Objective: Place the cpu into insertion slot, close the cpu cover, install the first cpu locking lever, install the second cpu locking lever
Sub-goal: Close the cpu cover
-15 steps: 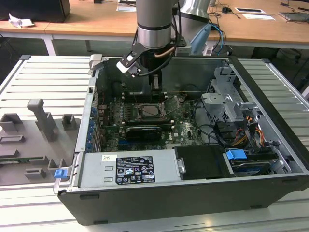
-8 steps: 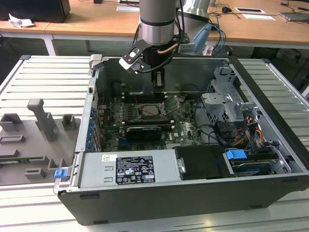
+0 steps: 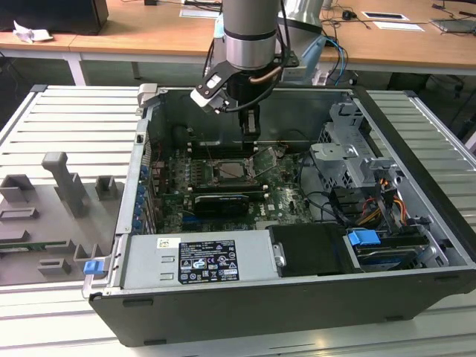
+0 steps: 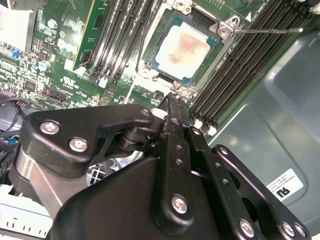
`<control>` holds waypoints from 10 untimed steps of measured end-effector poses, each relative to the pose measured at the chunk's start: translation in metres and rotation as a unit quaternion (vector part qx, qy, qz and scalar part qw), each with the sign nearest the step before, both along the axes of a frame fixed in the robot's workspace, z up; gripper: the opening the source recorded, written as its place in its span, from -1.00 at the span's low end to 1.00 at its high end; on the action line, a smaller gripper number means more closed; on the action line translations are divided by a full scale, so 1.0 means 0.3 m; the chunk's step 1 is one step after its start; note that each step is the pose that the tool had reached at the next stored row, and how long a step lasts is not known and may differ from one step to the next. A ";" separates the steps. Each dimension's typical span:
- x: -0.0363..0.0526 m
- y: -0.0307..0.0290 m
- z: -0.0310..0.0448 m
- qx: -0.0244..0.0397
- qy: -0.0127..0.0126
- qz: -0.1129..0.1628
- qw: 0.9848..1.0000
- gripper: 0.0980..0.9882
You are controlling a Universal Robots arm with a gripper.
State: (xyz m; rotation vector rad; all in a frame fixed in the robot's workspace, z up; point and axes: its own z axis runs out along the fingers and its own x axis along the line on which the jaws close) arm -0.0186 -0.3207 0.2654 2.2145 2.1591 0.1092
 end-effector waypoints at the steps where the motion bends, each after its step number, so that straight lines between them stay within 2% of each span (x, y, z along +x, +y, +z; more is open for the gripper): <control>1: 0.002 0.000 0.000 0.000 0.000 0.000 1.000 -0.98; 10: 0.025 0.000 0.000 0.000 0.000 0.000 1.000 -0.98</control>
